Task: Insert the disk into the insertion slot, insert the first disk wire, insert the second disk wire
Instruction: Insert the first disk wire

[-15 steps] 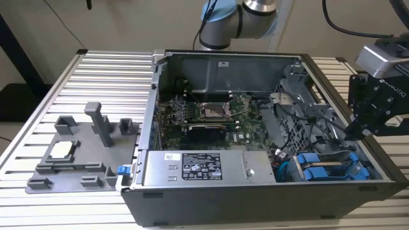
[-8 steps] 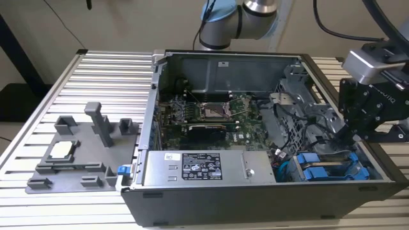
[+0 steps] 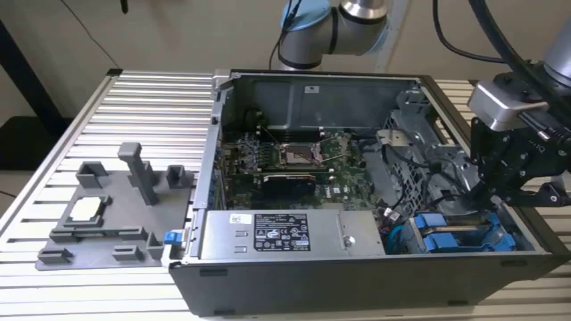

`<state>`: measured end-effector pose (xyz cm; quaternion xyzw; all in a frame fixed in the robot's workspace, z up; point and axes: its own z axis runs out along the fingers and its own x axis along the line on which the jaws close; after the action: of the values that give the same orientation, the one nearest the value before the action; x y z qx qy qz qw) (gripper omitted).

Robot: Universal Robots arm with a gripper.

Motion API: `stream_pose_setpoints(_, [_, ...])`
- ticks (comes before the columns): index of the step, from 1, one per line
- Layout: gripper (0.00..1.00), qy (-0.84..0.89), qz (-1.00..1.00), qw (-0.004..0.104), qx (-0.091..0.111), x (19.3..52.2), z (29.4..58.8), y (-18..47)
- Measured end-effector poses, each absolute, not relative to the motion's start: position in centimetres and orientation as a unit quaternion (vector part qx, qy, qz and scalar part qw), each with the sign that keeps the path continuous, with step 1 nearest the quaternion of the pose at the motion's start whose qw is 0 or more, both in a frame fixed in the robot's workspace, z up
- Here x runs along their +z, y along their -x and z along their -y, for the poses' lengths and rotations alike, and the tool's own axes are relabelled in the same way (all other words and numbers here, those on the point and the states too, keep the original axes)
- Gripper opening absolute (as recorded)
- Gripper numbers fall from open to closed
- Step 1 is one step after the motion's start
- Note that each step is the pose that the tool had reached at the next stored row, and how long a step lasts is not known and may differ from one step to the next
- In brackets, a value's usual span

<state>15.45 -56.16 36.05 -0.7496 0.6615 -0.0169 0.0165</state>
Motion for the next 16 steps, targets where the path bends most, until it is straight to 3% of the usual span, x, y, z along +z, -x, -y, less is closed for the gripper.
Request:
stream_pose_setpoints(6, [0.19, 0.743, -0.669, 0.026, -0.028, 35.6, 56.2, -15.4])
stream_pose_setpoints(16, [0.19, 0.728, -0.685, 0.026, -0.03, 34.4, 56.2, -15.4])
